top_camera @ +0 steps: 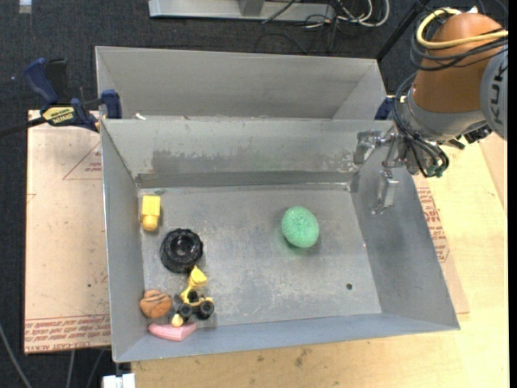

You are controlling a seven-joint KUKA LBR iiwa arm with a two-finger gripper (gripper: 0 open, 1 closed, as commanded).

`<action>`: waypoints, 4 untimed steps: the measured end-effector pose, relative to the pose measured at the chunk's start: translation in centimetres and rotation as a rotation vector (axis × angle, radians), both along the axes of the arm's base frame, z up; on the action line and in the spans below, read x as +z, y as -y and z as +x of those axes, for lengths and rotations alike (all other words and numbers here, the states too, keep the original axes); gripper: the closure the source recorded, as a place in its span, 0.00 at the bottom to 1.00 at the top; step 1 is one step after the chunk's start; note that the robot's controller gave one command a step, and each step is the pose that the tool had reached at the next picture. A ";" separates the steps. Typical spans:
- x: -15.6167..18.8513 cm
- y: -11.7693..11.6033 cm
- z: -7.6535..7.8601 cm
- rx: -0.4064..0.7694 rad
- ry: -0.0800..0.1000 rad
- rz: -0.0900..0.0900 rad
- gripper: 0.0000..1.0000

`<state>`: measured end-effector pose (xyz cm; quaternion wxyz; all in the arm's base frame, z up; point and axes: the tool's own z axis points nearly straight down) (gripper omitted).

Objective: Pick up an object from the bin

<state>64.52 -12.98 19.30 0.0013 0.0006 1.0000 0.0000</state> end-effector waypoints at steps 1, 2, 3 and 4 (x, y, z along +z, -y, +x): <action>-4.2 -3.3 0.2 0.058 0.006 -0.002 0.00; -9.0 -4.5 -0.4 -0.001 0.000 0.002 0.00; -12.1 -4.2 -3.3 0.070 0.000 0.001 0.00; -12.3 -5.4 -2.0 0.138 -0.001 0.000 0.00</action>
Offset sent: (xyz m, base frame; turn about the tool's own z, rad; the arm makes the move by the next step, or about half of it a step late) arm -0.0053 0.0420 -0.0962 0.0086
